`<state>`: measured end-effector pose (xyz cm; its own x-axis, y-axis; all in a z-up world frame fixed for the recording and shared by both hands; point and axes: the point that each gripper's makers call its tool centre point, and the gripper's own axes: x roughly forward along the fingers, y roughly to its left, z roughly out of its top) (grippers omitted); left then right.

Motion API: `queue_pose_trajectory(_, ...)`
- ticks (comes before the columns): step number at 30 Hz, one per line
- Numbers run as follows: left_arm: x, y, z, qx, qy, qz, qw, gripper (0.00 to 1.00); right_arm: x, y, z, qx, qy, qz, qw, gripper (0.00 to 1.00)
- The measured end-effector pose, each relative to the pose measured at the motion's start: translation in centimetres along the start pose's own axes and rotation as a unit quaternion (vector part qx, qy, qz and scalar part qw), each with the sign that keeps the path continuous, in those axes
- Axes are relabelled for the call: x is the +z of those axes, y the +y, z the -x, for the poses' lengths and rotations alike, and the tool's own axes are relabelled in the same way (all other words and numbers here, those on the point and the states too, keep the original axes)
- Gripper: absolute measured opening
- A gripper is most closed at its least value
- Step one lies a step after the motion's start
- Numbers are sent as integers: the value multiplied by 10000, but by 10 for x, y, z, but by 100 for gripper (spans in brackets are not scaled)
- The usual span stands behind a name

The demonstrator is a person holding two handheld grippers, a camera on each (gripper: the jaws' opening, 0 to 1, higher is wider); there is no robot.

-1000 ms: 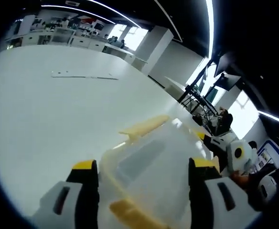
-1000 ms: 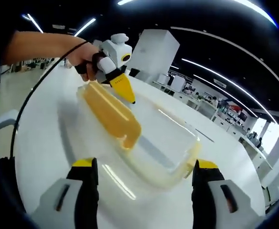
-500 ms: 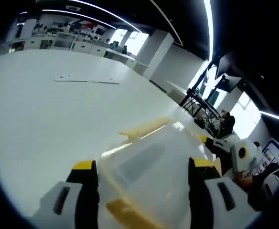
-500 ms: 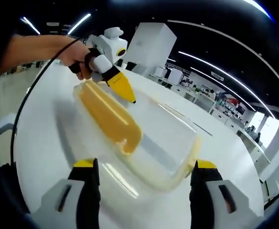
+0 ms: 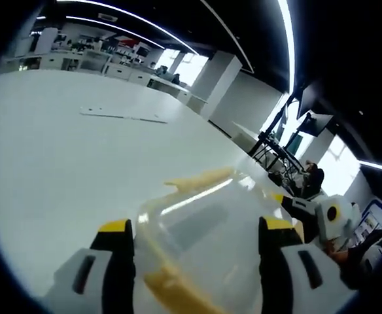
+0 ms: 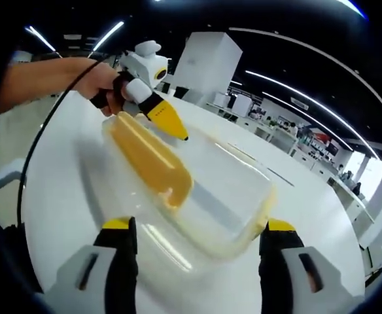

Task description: Snap each plastic latch of the storage box into its locked position after aligning the lid with the box until every specified latch is closed and the lid sits flush.

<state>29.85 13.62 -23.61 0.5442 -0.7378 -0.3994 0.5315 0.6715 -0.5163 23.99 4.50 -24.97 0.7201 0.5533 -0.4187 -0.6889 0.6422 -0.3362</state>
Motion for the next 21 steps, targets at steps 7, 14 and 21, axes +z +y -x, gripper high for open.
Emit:
queue_pose_trajectory(7,2,-1,0,2,50,-108,9999,77,-6,3,6,58,-313,52,9995,78)
queue_pose_trajectory(14,11,-3,4,39,-274,-691,9972,79,-2,-3,5,139,-356,448,9983,83)
queue_pose_trajectory(21,28,-9,20,311,-593,-1972,9781,72,1,4,9,937,-498,606,9925,90)
